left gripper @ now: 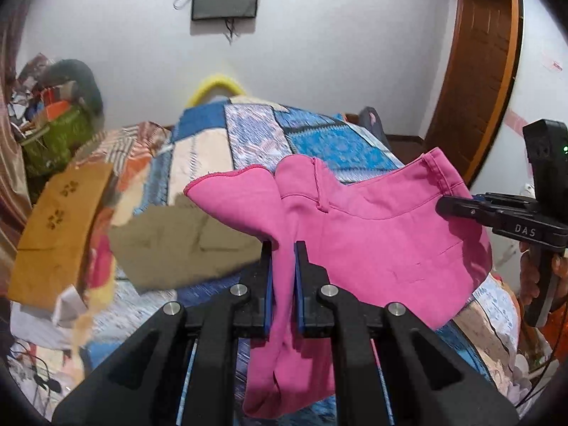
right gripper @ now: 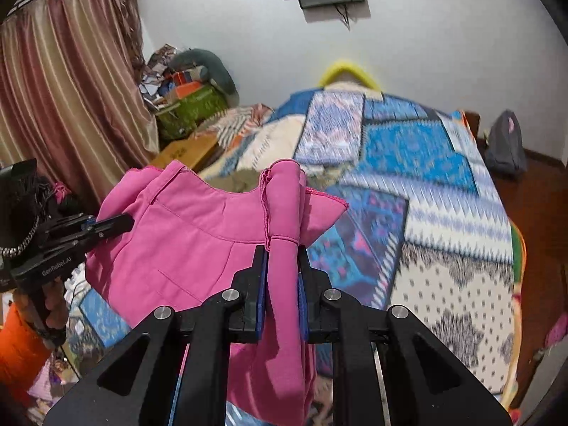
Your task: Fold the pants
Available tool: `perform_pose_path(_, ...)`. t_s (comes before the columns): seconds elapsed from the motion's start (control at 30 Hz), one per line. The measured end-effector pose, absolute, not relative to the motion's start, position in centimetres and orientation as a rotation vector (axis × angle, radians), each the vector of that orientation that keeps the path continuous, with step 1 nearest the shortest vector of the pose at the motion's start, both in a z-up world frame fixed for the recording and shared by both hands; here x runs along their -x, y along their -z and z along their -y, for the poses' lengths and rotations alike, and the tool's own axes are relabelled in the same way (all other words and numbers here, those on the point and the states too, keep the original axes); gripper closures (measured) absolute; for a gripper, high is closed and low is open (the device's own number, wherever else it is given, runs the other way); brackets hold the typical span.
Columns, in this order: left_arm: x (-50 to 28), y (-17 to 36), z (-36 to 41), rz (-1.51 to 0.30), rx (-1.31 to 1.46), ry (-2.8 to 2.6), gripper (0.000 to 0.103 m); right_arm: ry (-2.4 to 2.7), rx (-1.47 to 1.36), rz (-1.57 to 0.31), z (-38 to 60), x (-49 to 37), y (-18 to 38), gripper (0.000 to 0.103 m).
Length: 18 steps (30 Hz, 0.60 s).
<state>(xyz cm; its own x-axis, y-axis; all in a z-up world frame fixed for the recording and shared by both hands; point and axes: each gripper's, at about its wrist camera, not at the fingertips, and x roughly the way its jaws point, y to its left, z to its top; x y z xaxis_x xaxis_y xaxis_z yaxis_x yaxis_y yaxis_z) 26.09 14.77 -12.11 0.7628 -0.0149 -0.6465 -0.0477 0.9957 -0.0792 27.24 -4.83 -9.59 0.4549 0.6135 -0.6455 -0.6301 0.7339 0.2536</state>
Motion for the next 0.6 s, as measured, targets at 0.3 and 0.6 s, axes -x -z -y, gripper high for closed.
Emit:
perform_pose_path(0.3, -29.6, 12.1, -21.3, -0.693, 0.132, -0.053, 0.094, -0.797, 0.086, -0.743, -2.1, -31.7, 8.9, 0.090)
perform_pose_path(0.6, -34.8, 15.9, -28.7, -0.714, 0.162, -0.095, 0.094, -0.841, 0.112, -0.749, -9.0, -37.1, 12.2, 0.090)
